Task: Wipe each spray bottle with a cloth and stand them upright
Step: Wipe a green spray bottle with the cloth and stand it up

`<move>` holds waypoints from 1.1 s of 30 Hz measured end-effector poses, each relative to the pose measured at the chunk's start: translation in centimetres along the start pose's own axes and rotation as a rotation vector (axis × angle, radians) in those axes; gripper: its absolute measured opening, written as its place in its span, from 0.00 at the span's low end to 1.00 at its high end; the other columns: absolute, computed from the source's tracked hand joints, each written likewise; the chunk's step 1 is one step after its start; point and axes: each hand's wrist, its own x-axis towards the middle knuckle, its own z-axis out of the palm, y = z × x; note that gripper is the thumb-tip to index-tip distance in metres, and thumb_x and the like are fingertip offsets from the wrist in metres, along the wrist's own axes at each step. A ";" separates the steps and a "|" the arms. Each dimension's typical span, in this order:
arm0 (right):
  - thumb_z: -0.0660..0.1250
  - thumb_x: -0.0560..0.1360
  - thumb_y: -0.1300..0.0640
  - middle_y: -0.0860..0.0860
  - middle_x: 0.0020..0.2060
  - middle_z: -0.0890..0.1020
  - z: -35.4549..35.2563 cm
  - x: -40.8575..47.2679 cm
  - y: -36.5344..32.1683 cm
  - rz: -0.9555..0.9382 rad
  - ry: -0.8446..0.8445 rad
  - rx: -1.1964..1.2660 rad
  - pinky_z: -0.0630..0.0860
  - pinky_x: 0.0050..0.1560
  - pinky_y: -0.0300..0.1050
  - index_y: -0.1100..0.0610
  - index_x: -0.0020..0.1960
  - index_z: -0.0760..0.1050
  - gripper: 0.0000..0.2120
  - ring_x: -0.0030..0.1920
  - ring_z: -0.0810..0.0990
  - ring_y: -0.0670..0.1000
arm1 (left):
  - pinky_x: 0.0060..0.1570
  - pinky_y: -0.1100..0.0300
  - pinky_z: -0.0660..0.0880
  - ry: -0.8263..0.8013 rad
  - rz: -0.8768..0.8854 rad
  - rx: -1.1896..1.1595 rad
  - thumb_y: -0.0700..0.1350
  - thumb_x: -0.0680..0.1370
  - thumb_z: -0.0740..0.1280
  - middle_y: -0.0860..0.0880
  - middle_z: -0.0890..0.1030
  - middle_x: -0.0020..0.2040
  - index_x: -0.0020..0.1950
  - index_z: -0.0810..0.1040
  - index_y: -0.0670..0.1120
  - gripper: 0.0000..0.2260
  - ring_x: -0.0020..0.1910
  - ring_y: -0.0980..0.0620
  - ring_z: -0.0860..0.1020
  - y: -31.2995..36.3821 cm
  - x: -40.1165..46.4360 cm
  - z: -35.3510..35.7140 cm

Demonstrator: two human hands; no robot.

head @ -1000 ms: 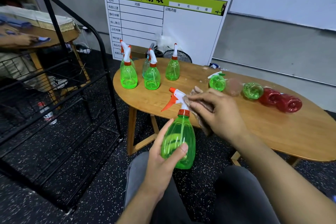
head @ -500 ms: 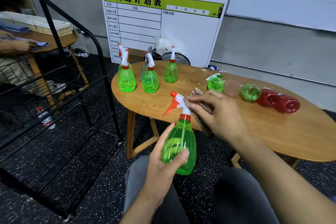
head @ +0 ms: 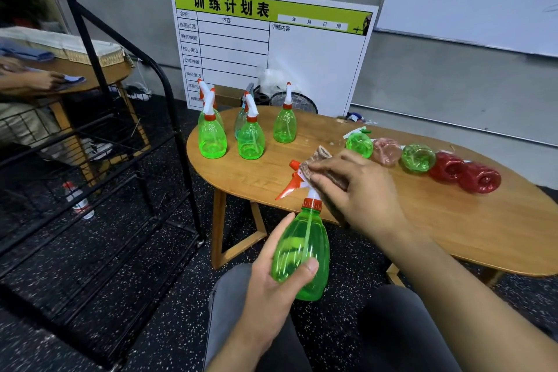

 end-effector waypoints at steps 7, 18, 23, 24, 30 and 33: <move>0.63 0.80 0.36 0.39 0.46 0.79 0.3 -0.2 -0.6 -0.076 -0.067 -0.031 0.83 0.39 0.49 0.41 0.62 0.83 0.17 0.39 0.80 0.43 | 0.52 0.61 0.82 0.010 -0.014 -0.014 0.38 0.74 0.77 0.55 0.86 0.61 0.77 0.72 0.53 0.33 0.60 0.53 0.85 -0.3 0.1 -0.1; 0.62 0.80 0.36 0.42 0.46 0.81 0.8 -0.5 -1.0 -0.074 -0.028 -0.024 0.83 0.38 0.46 0.43 0.62 0.83 0.19 0.38 0.80 0.43 | 0.52 0.59 0.82 -0.002 -0.012 -0.028 0.38 0.74 0.76 0.52 0.87 0.60 0.75 0.73 0.53 0.31 0.59 0.51 0.85 -0.4 0.0 0.0; 0.63 0.79 0.37 0.40 0.46 0.80 0.2 -0.5 -0.2 -0.046 -0.091 0.004 0.81 0.42 0.43 0.43 0.63 0.83 0.18 0.40 0.79 0.42 | 0.52 0.59 0.83 0.001 -0.006 -0.039 0.39 0.74 0.76 0.54 0.87 0.60 0.76 0.73 0.54 0.32 0.59 0.51 0.85 -0.3 0.0 -0.1; 0.63 0.79 0.37 0.40 0.46 0.80 0.2 -0.7 -0.2 -0.093 -0.129 -0.004 0.80 0.41 0.42 0.42 0.63 0.82 0.18 0.39 0.79 0.42 | 0.52 0.59 0.83 0.008 -0.008 -0.043 0.39 0.75 0.78 0.53 0.86 0.61 0.76 0.73 0.55 0.32 0.60 0.51 0.85 -0.3 0.1 -0.2; 0.62 0.78 0.34 0.39 0.47 0.81 -0.1 -0.8 0.1 -0.041 -0.078 0.062 0.83 0.42 0.46 0.42 0.62 0.83 0.20 0.42 0.80 0.40 | 0.55 0.58 0.82 0.010 -0.006 -0.059 0.41 0.74 0.76 0.48 0.85 0.63 0.78 0.72 0.55 0.33 0.63 0.48 0.84 -0.7 0.2 -0.4; 0.64 0.77 0.32 0.37 0.48 0.81 0.1 -1.5 0.2 -0.127 -0.241 0.158 0.82 0.45 0.45 0.41 0.61 0.84 0.20 0.46 0.81 0.40 | 0.56 0.58 0.82 0.008 0.009 -0.046 0.40 0.74 0.76 0.47 0.86 0.63 0.78 0.72 0.54 0.33 0.63 0.48 0.84 -0.7 0.2 -0.5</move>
